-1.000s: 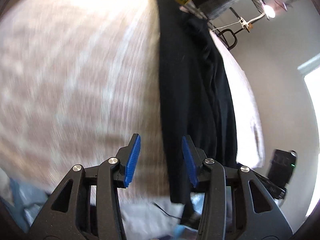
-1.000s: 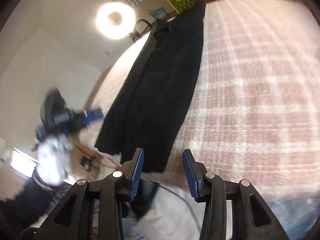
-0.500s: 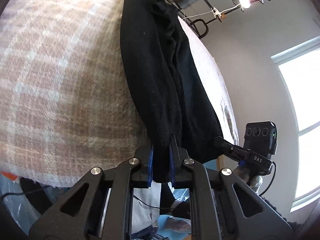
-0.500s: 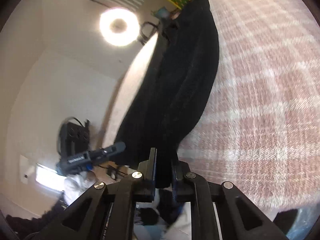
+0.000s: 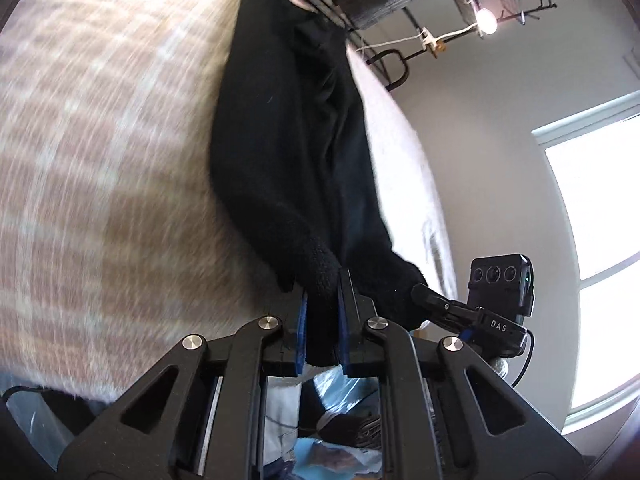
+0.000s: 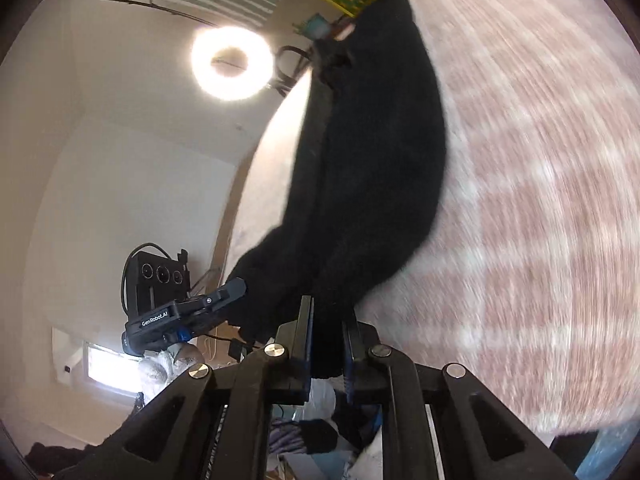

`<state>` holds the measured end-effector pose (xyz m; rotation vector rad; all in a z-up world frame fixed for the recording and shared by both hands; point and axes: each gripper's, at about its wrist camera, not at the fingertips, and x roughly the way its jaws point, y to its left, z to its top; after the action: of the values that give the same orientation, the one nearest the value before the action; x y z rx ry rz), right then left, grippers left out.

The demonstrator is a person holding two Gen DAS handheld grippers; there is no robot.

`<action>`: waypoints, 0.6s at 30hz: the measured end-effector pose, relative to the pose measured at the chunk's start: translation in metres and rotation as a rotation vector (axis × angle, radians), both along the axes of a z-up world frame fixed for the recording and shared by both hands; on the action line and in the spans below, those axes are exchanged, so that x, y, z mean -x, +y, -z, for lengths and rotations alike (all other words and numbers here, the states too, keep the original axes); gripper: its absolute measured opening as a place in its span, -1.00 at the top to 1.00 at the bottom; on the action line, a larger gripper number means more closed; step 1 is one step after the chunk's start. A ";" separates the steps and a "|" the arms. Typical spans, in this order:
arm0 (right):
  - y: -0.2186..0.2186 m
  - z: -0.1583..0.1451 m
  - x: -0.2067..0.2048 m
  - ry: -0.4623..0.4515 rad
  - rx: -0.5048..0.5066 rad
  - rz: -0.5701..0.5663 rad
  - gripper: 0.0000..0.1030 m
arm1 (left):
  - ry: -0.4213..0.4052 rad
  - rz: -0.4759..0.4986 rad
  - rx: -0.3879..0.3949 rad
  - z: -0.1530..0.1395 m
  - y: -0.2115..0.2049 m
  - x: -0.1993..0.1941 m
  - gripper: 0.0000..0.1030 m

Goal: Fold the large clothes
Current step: 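Grasp the hem with both tools and lift it toward the collar, then carry the held hem along the strip toward the collar with both tools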

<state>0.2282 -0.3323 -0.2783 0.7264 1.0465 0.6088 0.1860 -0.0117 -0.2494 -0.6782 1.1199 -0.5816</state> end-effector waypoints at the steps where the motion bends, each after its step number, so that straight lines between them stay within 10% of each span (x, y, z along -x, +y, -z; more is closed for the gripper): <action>1: 0.000 -0.004 -0.004 -0.008 0.000 0.003 0.81 | -0.003 -0.005 0.007 -0.004 0.000 -0.006 0.80; 18: -0.024 -0.027 -0.104 -0.045 0.072 0.106 0.81 | 0.025 -0.142 -0.001 -0.003 -0.003 -0.121 0.80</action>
<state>0.3326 -0.3564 -0.2510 0.6971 0.9772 0.4917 0.3073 -0.0150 -0.2467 -0.7591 1.0852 -0.4527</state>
